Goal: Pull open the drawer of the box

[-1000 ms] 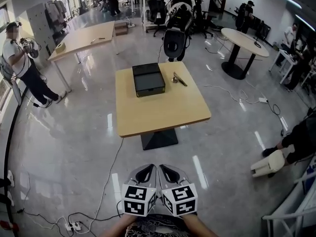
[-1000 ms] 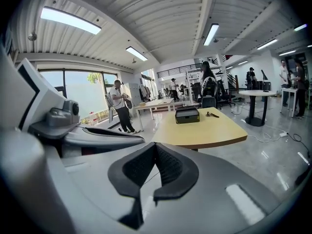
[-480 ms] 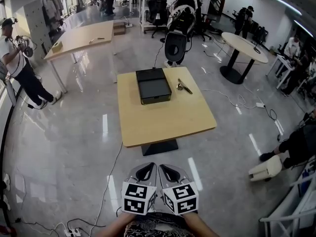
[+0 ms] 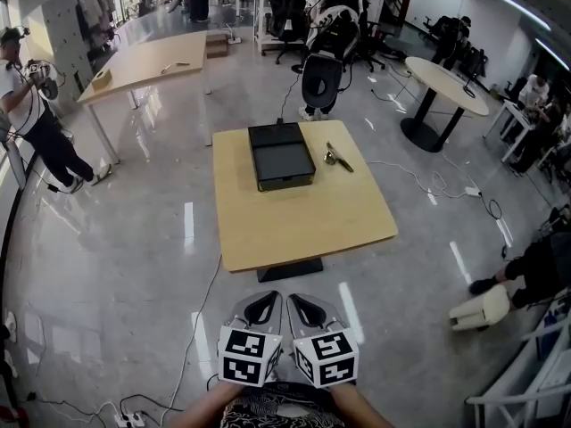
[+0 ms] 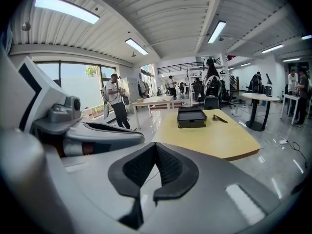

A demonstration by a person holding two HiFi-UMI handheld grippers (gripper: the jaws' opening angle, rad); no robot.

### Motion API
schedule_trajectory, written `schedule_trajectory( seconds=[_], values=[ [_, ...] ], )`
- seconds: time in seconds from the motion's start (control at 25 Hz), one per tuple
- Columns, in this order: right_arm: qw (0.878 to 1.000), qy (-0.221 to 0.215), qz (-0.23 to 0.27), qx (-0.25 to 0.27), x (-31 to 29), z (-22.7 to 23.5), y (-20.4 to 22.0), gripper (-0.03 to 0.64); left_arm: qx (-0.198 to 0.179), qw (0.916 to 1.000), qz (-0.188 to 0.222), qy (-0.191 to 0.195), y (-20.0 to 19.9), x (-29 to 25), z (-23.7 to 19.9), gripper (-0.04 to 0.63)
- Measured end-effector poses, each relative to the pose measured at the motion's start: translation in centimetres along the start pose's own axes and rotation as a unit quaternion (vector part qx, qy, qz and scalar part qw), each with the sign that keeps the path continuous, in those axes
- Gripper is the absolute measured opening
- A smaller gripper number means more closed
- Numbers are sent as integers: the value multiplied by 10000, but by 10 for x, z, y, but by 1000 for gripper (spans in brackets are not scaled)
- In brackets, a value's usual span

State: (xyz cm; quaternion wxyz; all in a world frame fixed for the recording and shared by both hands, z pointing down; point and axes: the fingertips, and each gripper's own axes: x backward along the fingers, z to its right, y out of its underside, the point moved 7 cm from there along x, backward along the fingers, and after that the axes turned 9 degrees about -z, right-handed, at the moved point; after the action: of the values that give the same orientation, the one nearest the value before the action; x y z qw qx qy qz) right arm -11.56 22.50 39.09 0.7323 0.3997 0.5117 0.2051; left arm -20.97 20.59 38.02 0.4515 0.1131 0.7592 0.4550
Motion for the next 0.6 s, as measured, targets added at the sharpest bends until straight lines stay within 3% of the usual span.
schedule_trajectory(
  seconds=[0.2, 0.6],
  values=[
    [9998, -179, -9, 26, -37, 56, -12, 5, 76, 9998, -40, -152, -21, -62, -5, 11],
    [9979, -613, -19, 214, -112, 202, -72, 5, 344, 9973, -98, -638, -103, -207, -12, 9]
  ],
)
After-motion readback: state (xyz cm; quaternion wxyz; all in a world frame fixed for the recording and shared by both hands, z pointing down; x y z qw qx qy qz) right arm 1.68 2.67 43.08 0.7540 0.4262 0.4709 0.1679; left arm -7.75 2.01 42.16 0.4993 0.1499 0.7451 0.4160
